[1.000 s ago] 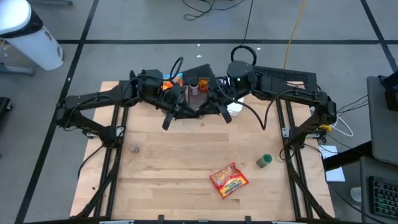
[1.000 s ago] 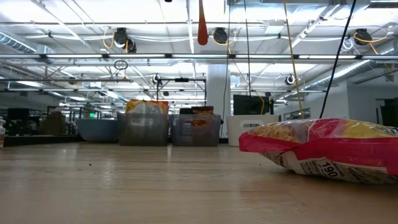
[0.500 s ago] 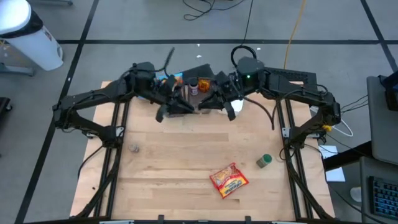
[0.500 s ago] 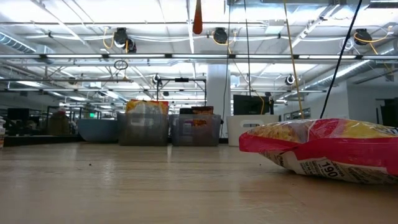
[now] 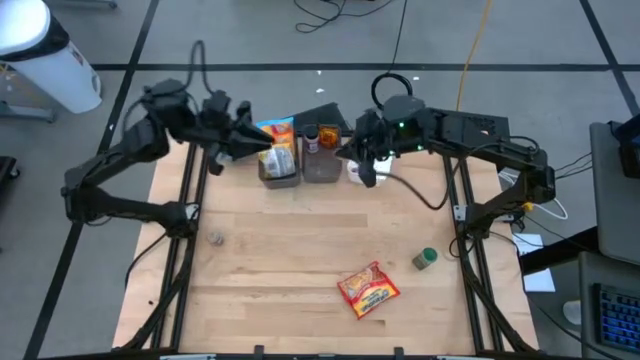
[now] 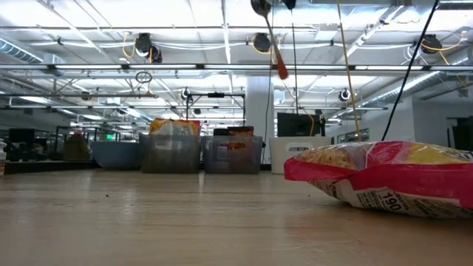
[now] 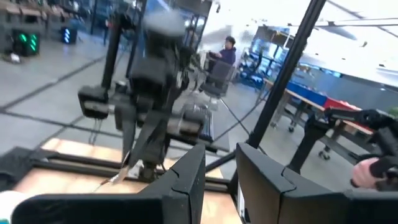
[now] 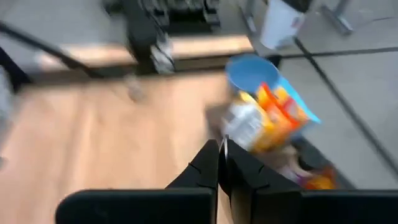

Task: Pick & Place Food Item
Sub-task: Put the orange spoon into the white bin

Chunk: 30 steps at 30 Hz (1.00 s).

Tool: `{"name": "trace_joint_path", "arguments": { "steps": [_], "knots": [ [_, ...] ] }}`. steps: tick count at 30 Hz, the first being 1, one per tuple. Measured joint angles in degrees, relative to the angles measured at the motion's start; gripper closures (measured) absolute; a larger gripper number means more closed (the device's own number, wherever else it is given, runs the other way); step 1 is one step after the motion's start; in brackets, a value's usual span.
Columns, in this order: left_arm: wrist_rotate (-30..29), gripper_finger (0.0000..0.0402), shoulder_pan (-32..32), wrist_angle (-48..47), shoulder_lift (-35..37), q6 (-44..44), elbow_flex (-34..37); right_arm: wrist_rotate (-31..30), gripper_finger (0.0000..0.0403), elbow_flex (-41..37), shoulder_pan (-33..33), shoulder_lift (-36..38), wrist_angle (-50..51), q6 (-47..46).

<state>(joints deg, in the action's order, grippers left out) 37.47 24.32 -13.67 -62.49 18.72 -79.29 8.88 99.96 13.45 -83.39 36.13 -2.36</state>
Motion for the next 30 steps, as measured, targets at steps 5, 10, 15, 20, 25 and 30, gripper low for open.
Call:
{"name": "trace_joint_path", "arguments": {
  "steps": [5, 10, 15, 20, 25, 30],
  "knots": [
    [0.0, 0.0304, 1.72, -0.33, 3.56, -0.52, 0.0, -7.76, 0.0402, -0.04, 0.46, -2.15, 4.05, 10.01],
    [-0.01, 0.0304, 2.01, -1.57, 5.74, -0.57, 0.0, -10.95, 0.0402, -0.04, 2.9, -4.43, 4.55, 13.64],
    [-0.02, 0.0304, 1.99, -6.63, 6.89, -0.57, 0.0, -12.23, 0.0402, -5.42, 6.66, -4.68, 4.23, 13.07],
    [-0.07, 0.0304, 1.96, -10.95, 6.73, -1.37, 0.0, -12.3, 0.0402, -14.46, 9.66, -4.72, 1.6, 12.15],
    [-0.3, 0.0304, 1.96, -11.86, 6.37, -2.51, 0.0, -12.47, 0.0402, -21.21, 9.93, -4.64, -4.86, 18.49],
    [-1.34, 0.0304, 1.96, -11.93, 6.2, -2.51, 0.0, -13.58, 0.0402, -25.21, 10.13, -4.68, -9.05, 24.59]
  ]
}}
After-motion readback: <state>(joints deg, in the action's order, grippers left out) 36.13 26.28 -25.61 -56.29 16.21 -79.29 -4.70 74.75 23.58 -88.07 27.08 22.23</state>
